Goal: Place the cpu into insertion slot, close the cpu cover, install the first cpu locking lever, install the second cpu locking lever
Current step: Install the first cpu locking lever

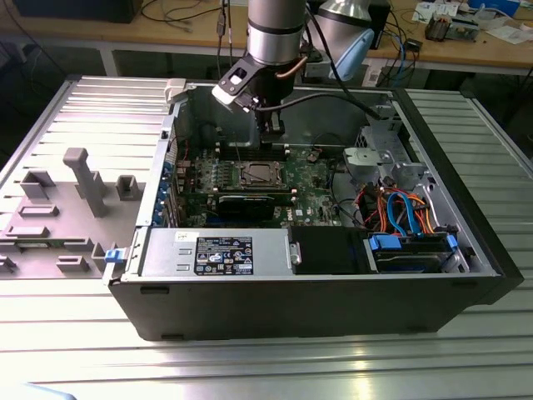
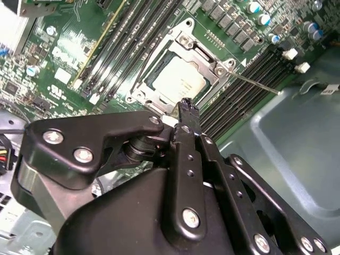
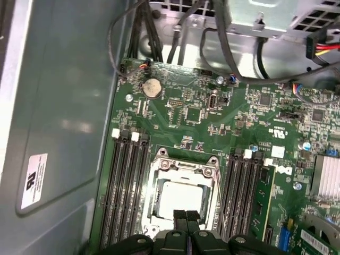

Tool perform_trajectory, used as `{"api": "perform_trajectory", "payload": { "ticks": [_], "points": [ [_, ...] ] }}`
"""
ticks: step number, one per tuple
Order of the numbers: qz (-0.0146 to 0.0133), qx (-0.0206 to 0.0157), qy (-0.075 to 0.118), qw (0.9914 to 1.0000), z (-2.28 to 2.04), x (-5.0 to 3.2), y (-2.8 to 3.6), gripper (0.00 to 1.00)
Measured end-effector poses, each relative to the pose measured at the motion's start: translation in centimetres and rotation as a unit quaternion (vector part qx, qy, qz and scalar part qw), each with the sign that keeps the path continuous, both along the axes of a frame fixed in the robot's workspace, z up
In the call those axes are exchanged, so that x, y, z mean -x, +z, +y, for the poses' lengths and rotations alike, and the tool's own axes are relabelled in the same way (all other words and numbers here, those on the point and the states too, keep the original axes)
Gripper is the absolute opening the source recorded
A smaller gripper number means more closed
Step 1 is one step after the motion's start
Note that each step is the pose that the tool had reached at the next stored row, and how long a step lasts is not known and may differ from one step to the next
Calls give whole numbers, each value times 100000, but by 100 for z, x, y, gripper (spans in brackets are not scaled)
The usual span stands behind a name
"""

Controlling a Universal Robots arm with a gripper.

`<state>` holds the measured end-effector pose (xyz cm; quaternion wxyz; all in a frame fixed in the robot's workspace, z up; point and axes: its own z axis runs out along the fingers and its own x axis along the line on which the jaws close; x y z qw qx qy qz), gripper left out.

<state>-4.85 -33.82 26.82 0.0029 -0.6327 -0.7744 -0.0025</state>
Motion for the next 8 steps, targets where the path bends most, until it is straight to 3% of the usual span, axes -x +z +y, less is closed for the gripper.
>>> {"api": "perform_trajectory", "payload": {
  "ticks": [6,8],
  "points": [
    [-1,47,4532,99897,0,0,0,11],
    [-1,65,7074,99749,0,0,-1,11]
  ]
}}
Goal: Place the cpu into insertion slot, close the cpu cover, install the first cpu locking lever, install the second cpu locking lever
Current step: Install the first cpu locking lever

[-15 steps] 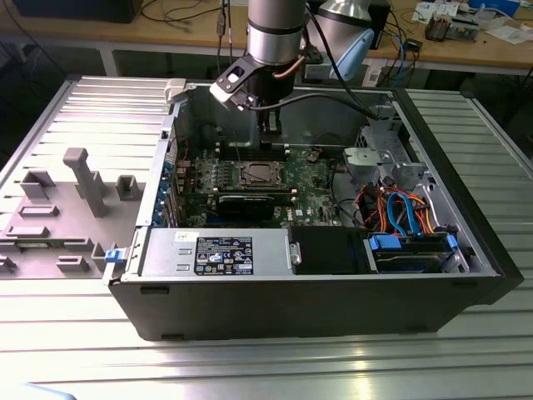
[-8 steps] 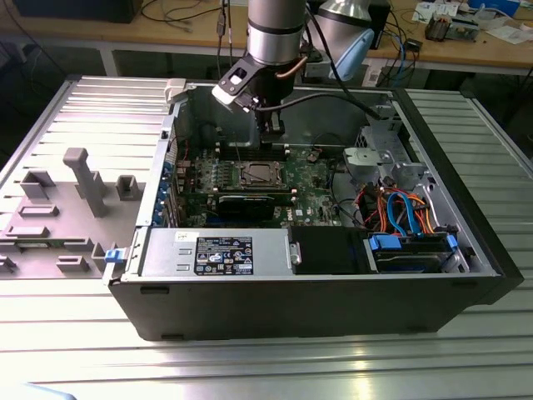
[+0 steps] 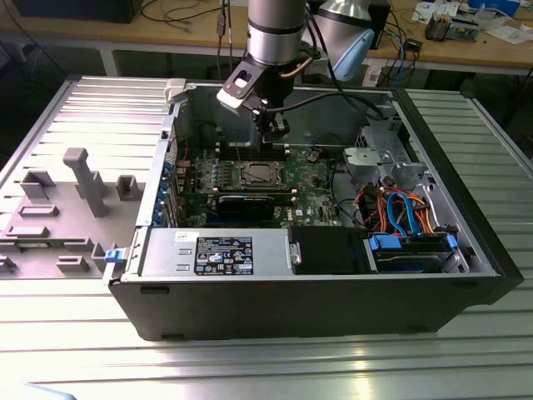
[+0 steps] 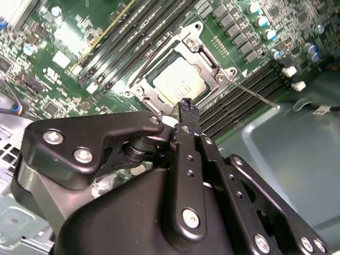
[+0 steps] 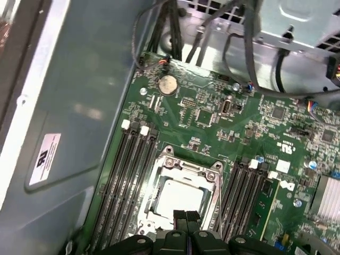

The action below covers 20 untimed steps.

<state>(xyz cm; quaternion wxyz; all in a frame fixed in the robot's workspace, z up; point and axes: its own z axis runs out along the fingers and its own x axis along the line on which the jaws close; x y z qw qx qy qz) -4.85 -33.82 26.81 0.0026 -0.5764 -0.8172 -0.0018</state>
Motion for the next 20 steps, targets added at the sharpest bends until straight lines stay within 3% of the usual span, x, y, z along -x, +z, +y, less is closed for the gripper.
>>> {"api": "perform_trajectory", "payload": {
  "ticks": [6,11,20],
  "points": [
    [-1,13,4352,99905,0,0,0,11],
    [1,23,7859,99691,0,0,0,11],
    [0,23,8101,99671,0,0,0,11]
  ]
}}
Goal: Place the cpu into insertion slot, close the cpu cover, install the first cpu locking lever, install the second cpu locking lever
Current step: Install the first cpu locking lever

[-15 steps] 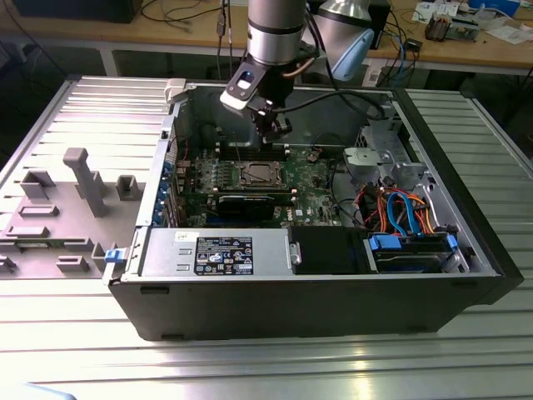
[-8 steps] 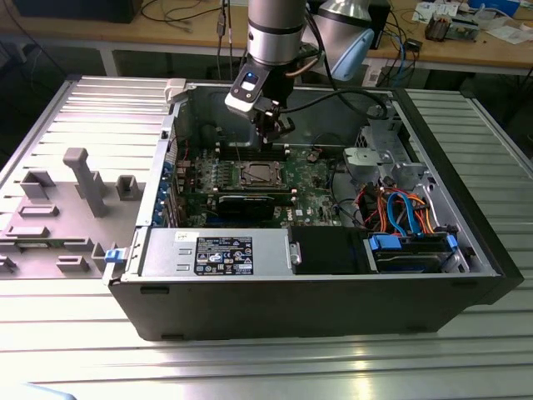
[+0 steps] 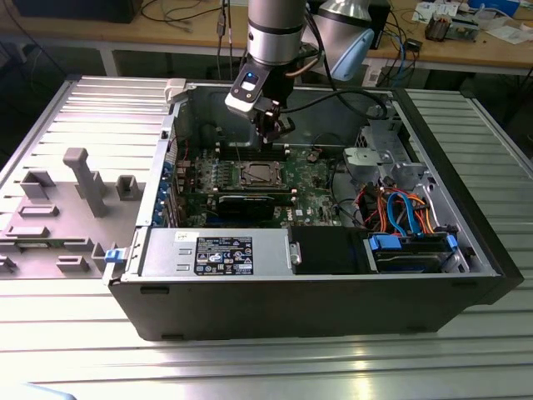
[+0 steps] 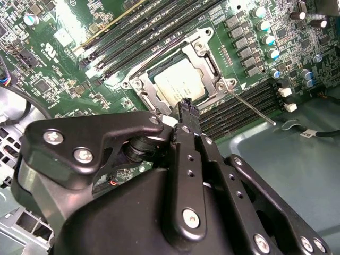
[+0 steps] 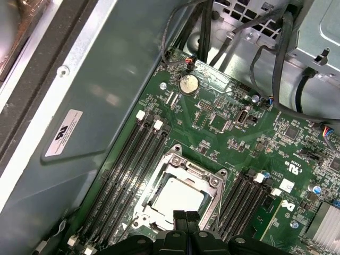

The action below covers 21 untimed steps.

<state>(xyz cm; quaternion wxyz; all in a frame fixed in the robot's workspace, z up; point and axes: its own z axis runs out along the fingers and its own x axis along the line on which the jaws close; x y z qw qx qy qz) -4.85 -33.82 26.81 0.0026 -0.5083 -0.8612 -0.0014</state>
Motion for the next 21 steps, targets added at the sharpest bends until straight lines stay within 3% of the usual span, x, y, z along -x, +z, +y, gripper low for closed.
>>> {"api": "perform_trajectory", "payload": {
  "ticks": [6,15,21],
  "points": [
    [-1,-1,24,100000,0,3,0,11],
    [-90,-6,21,100000,0,238,-1,11],
    [-86,-1,28,100000,0,244,0,11]
  ]
}}
